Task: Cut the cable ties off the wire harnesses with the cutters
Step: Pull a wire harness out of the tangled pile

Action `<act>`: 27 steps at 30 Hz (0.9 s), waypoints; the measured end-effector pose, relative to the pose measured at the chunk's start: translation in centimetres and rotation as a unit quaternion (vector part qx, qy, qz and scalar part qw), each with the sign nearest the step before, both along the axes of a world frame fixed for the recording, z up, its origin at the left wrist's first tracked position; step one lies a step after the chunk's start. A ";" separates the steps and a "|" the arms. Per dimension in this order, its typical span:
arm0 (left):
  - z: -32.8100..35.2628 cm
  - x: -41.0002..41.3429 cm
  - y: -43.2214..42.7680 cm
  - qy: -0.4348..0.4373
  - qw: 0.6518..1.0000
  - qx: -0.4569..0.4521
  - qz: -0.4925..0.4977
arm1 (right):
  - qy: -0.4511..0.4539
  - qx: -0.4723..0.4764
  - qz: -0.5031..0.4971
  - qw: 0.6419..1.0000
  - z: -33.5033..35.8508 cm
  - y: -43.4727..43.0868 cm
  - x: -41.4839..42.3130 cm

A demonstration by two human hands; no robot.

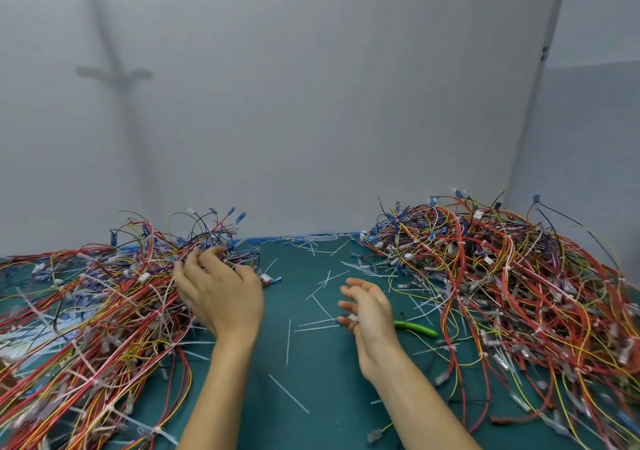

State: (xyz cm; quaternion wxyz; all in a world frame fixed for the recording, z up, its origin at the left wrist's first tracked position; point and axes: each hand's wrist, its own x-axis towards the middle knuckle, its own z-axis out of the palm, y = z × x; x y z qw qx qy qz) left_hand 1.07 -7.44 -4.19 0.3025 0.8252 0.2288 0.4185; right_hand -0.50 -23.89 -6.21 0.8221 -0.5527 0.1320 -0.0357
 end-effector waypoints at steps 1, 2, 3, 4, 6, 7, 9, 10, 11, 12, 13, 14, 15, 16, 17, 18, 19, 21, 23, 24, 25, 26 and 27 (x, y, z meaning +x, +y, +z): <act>0.3 0.1 0.4 0.036 0.999 0.010 0.010 | -0.004 -0.005 0.007 1.000 0.0 0.1 -0.1; 0.5 0.3 0.8 0.074 0.997 0.024 0.021 | -0.007 -0.009 0.014 1.000 -0.1 0.1 -0.2; 0.9 0.5 1.3 0.116 0.992 0.039 0.034 | -0.010 -0.012 0.019 1.000 -0.1 0.2 -0.3; 1.3 0.6 1.9 0.160 0.985 0.054 0.048 | -0.013 -0.016 0.024 0.999 -0.1 0.2 -0.3; 1.9 0.8 3.0 0.238 0.966 0.074 0.067 | -0.013 -0.024 0.030 0.999 -0.1 0.2 -0.4; 2.1 0.8 3.6 0.268 0.957 0.085 0.073 | -0.012 -0.026 0.031 0.999 -0.1 0.2 -0.5; 2.4 0.7 4.6 0.308 0.939 0.126 0.082 | -0.010 -0.028 0.033 0.999 -0.2 0.3 -0.6; 2.5 0.7 5.2 0.320 0.932 0.148 0.088 | -0.009 -0.028 0.034 0.999 -0.2 0.3 -0.6; 2.8 0.6 5.8 0.327 0.926 0.163 0.093 | -0.008 -0.030 0.035 0.999 -0.2 0.4 -0.7; 3.1 0.5 6.4 0.329 0.925 0.166 0.093 | -0.007 -0.032 0.035 0.999 -0.3 0.4 -0.7; 3.5 0.4 7.0 0.330 0.926 0.159 0.089 | -0.006 -0.033 0.035 0.999 -0.3 0.4 -0.8; 3.7 0.3 7.5 0.333 0.927 0.151 0.083 | -0.007 -0.033 0.035 0.999 -0.3 0.4 -0.8; 3.9 0.2 8.0 0.340 0.926 0.145 0.075 | -0.009 -0.031 0.034 0.999 -0.3 0.4 -0.9; 4.0 0.1 8.3 0.350 0.923 0.144 0.066 | -0.012 -0.030 0.031 0.999 -0.3 0.4 -0.9; 4.2 0.0 8.6 0.363 0.918 0.147 0.058 | -0.016 -0.031 0.027 0.999 -0.3 0.4 -0.9; 4.3 0.0 8.8 0.375 0.913 0.153 0.053 | -0.021 -0.033 0.022 0.999 -0.3 0.4 -0.9; 4.4 0.0 8.9 0.384 0.908 0.159 0.053 | -0.026 -0.036 0.020 0.999 -0.2 0.4 -0.9; 4.5 0.0 8.9 0.400 0.897 0.176 0.064 | -0.031 -0.046 0.020 0.998 -0.2 0.4 -0.9; 4.7 0.0 8.5 0.410 0.888 0.196 0.079 | -0.028 -0.064 0.025 0.997 -0.3 0.4 -1.0; 4.8 -0.1 8.3 0.410 0.884 0.207 0.086 | -0.025 -0.075 0.030 0.996 -0.4 0.4 -1.0; 4.8 -0.1 8.2 0.406 0.883 0.218 0.091 | -0.021 -0.085 0.036 0.996 -0.5 0.5 -1.0; 4.8 -0.1 8.1 0.398 0.884 0.226 0.095 | -0.018 -0.094 0.042 0.995 -0.6 0.6 -1.1; 4.8 -0.2 7.9 0.389 0.886 0.233 0.096 | -0.015 -0.102 0.047 0.994 -0.6 0.7 -1.1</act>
